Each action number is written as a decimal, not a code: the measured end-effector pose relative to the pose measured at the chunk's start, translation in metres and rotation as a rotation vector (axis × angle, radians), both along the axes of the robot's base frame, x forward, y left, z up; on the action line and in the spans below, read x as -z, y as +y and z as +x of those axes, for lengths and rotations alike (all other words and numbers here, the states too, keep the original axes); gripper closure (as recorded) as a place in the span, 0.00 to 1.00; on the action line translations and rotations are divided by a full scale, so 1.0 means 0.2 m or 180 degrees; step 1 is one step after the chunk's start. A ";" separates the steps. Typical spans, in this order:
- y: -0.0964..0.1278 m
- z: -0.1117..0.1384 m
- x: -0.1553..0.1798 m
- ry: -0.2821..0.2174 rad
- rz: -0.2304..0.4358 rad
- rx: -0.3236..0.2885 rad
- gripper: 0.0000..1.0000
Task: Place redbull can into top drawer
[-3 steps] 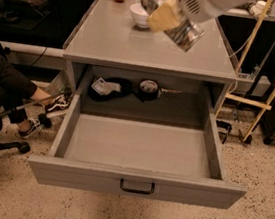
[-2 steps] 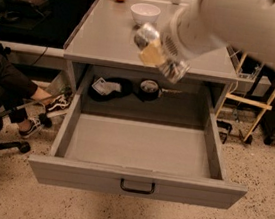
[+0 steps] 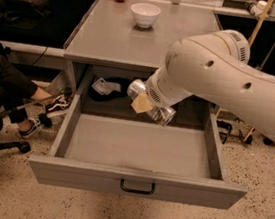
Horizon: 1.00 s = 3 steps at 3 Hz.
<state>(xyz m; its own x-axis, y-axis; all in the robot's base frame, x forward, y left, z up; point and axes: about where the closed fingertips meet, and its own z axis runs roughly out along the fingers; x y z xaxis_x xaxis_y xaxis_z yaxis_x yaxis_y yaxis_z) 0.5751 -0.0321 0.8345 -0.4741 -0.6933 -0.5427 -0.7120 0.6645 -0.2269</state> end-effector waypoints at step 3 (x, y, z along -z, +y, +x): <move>0.04 0.32 0.67 0.0378 -0.0658 -0.0241 1.00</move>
Offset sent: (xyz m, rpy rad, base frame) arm 0.0867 0.0034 -0.1553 -0.1950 0.1550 0.0383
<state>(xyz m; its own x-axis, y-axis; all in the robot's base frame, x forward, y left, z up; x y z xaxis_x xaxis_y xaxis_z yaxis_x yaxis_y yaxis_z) 0.6385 -0.0243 0.7003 -0.4686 -0.8198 -0.3293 -0.7877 0.5564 -0.2642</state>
